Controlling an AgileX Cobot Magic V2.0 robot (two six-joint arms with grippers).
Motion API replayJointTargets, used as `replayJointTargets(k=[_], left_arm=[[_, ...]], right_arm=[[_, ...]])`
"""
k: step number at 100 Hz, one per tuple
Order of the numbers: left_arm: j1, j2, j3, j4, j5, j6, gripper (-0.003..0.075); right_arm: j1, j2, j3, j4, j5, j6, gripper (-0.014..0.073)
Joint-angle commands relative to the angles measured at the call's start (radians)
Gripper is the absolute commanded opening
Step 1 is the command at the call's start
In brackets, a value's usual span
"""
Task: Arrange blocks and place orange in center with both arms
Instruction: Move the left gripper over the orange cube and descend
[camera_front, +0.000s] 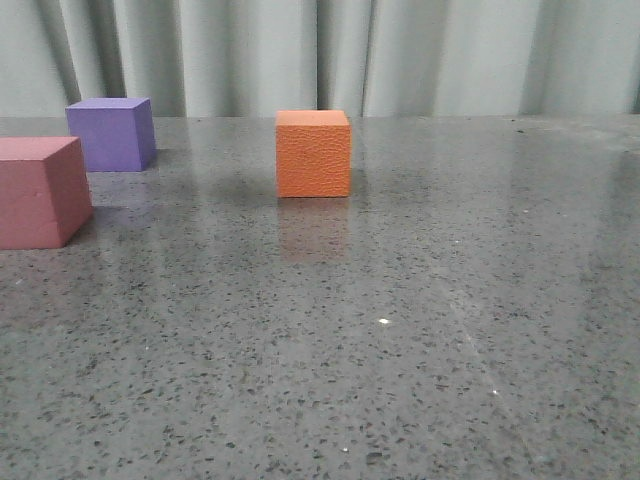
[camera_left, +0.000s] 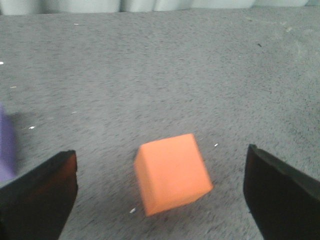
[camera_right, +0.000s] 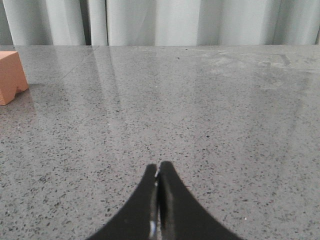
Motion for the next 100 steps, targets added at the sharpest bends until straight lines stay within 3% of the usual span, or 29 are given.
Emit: replayJointTargets(k=[1, 33, 75, 100], left_arm=[[-0.036, 0.051, -0.127, 0.073, 0.0, -0.077, 0.0638], [-0.091, 0.306, -0.433, 0.116, 0.213, -0.082, 0.0638], [-0.091, 0.334, -0.444, 0.128, 0.27, -0.08, 0.0638], [-0.091, 0.354, -0.439, 0.158, 0.287, -0.181, 0.0638]], right_arm=[[-0.006, -0.025, -0.013, 0.004, -0.08, -0.008, -0.0067], [-0.006, -0.025, -0.013, 0.004, -0.08, -0.008, -0.0067], [-0.006, -0.025, -0.013, 0.004, -0.08, -0.008, -0.0067], [-0.006, -0.025, -0.013, 0.004, -0.08, -0.008, -0.0067]])
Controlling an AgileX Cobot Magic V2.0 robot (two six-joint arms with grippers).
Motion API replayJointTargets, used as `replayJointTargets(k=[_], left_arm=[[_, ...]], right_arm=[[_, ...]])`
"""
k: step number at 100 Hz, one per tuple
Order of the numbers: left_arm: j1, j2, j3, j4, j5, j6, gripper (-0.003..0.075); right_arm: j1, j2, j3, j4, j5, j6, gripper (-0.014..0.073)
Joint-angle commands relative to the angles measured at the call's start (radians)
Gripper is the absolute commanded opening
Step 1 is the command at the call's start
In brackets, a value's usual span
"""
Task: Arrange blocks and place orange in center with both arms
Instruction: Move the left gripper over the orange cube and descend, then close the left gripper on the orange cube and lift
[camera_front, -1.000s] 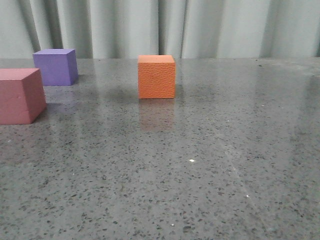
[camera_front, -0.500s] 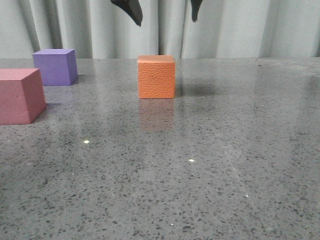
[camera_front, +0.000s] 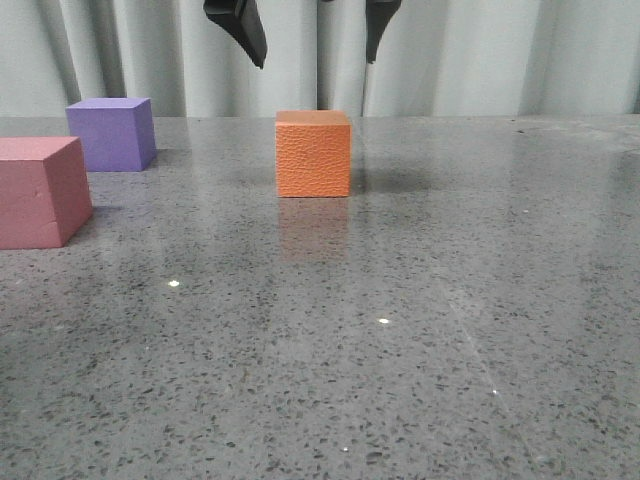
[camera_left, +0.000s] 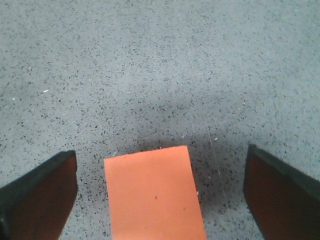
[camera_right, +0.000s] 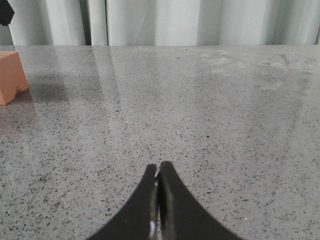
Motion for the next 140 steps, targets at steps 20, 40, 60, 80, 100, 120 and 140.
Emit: replayJointTargets(k=[20, 40, 60, 80, 100, 120, 140], left_arm=[[-0.007, -0.024, -0.029, 0.06, -0.01, -0.069, 0.0638], [-0.007, 0.009, -0.029, 0.061, -0.002, -0.08, 0.0638], [-0.007, 0.028, -0.026, 0.056, 0.002, -0.092, 0.0638], [-0.007, 0.044, -0.026, 0.048, 0.002, -0.098, 0.0637], [-0.007, 0.066, -0.026, 0.034, 0.019, -0.1, 0.0637], [-0.007, 0.09, -0.026, 0.014, 0.025, -0.1, 0.0637], [-0.007, 0.09, -0.03, 0.014, 0.023, -0.1, 0.054]], right_arm=[[-0.006, -0.025, -0.013, 0.004, -0.08, -0.008, -0.0067], [-0.006, -0.025, -0.013, 0.004, -0.08, -0.008, -0.0067], [-0.006, -0.025, -0.013, 0.004, -0.08, -0.008, -0.0067], [-0.006, -0.025, -0.013, 0.004, -0.08, -0.008, -0.0067], [-0.006, -0.025, -0.013, 0.004, -0.08, -0.008, -0.0067], [-0.006, -0.025, -0.013, 0.004, -0.08, -0.008, -0.0067], [-0.006, -0.025, -0.013, 0.004, -0.08, -0.008, -0.0067]])
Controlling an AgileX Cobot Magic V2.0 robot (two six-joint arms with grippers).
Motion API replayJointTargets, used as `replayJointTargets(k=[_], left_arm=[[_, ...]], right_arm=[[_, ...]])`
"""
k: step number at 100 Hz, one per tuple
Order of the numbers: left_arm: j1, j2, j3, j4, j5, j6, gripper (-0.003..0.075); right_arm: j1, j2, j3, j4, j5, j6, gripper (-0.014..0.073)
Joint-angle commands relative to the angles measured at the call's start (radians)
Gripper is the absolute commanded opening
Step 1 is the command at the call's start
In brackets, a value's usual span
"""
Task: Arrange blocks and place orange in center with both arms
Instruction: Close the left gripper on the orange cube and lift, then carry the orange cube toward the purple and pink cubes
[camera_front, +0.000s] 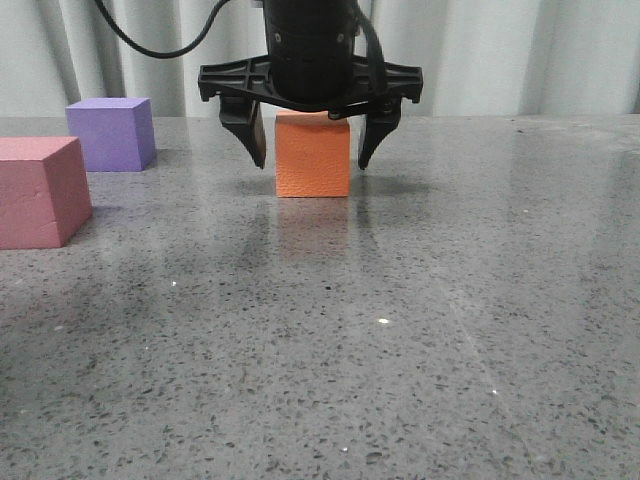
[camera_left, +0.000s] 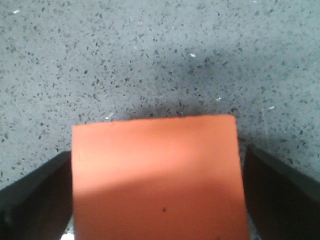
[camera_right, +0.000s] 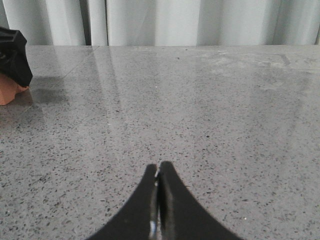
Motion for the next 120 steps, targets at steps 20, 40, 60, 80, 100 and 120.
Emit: replayJointTargets(k=[20, 40, 60, 80, 100, 120], left_arm=[[-0.007, -0.061, -0.032, 0.024, -0.021, -0.009, 0.0214], [-0.007, -0.088, -0.039, 0.033, -0.019, 0.03, 0.012], [-0.007, -0.162, -0.039, 0.12, -0.003, 0.065, 0.012], [0.001, -0.232, -0.033, 0.213, 0.021, 0.102, 0.0121], [0.038, -0.317, 0.046, 0.257, 0.025, 0.125, 0.0121], [0.129, -0.432, 0.242, 0.241, -0.054, 0.125, 0.0121]], right_arm=[[-0.006, -0.025, -0.013, 0.004, -0.08, -0.008, -0.0067], [-0.006, -0.025, -0.013, 0.004, -0.08, -0.008, -0.0067], [-0.006, -0.025, -0.013, 0.004, -0.08, -0.008, -0.0067], [-0.006, -0.025, -0.013, 0.004, -0.08, -0.008, -0.0067], [-0.006, -0.025, -0.013, 0.004, -0.08, -0.008, -0.0067], [-0.006, -0.025, -0.013, 0.004, -0.08, -0.008, -0.0067]])
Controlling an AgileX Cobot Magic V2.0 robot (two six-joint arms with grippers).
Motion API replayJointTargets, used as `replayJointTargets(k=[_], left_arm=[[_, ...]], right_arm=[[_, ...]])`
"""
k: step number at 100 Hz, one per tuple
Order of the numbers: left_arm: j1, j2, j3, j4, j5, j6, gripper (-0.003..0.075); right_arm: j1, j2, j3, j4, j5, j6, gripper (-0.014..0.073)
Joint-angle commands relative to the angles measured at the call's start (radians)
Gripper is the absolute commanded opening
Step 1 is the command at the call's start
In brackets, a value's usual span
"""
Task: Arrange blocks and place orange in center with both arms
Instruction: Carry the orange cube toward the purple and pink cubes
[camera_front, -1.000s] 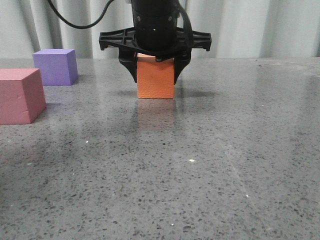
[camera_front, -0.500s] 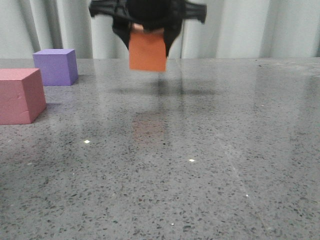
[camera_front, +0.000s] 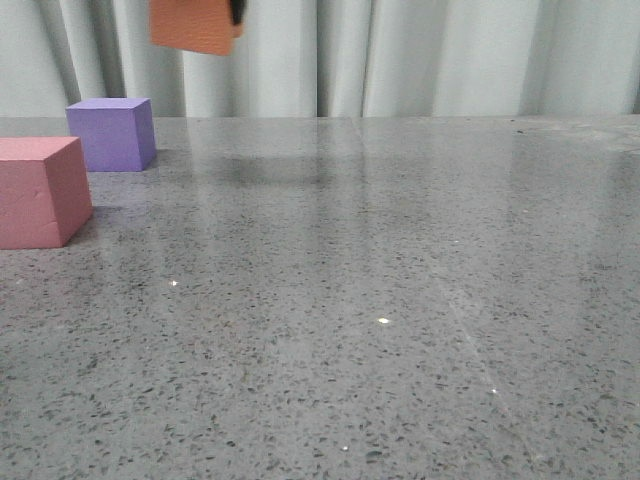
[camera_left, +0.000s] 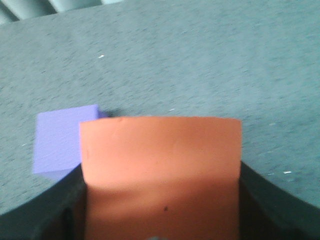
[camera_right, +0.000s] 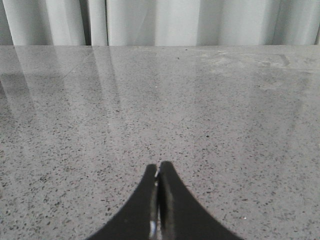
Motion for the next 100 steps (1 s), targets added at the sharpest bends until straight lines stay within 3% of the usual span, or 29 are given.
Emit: replayJointTargets(k=[1, 36, 100], left_arm=[[0.04, -0.111, 0.057, 0.032, -0.066, 0.001, 0.0121], [0.228, -0.299, 0.389, -0.062, -0.314, 0.001, 0.0121], [0.25, -0.261, 0.46, -0.073, -0.411, 0.001, 0.0122]], right_arm=[[-0.006, -0.025, -0.013, 0.004, -0.08, -0.008, -0.0067], [-0.006, -0.025, -0.013, 0.004, -0.08, -0.008, -0.0067], [-0.006, -0.025, -0.013, 0.004, -0.08, -0.008, -0.0067]])
